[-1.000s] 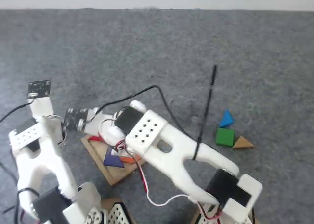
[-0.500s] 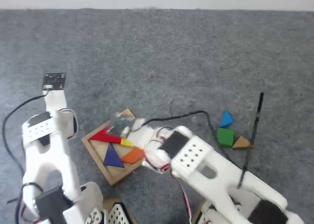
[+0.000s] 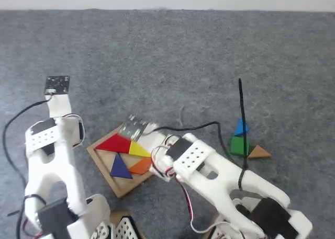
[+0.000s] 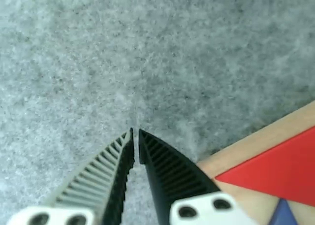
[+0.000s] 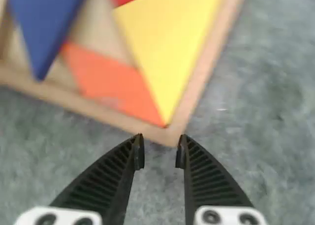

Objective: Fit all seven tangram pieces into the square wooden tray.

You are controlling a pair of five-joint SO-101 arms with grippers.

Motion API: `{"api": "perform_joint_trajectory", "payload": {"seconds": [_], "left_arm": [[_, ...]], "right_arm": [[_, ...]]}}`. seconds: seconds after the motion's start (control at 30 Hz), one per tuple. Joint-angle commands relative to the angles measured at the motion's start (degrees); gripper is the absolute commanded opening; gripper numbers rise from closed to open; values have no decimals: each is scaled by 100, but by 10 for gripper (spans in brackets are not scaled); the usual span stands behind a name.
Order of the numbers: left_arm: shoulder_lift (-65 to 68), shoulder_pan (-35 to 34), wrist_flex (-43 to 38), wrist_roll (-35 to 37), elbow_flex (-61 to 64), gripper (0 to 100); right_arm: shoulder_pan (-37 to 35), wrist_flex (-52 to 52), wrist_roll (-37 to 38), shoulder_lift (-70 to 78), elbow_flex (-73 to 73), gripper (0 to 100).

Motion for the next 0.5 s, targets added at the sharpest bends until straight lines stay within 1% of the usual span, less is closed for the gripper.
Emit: {"api": "perform_joint_trajectory", "payload": {"seconds": [0.0,0.07,0.13,0.2,0.3,0.47], "left_arm": [[-9,35,-114,-35,-110,18],[0,44,-105,-18,-154,18],[-35,79,352,193,-347,18],[62,141,352,343,-585,18],[334,193,193,668,-804,18],[554,-193,176,826,-1024,13]], "right_arm": [[-242,207,466,-321,158,98],[-338,215,448,-541,325,55],[-435,207,440,-708,466,2],[-444,48,422,-778,519,20],[-321,-523,62,-725,615,14],[259,-1068,-114,-198,607,7]]}}
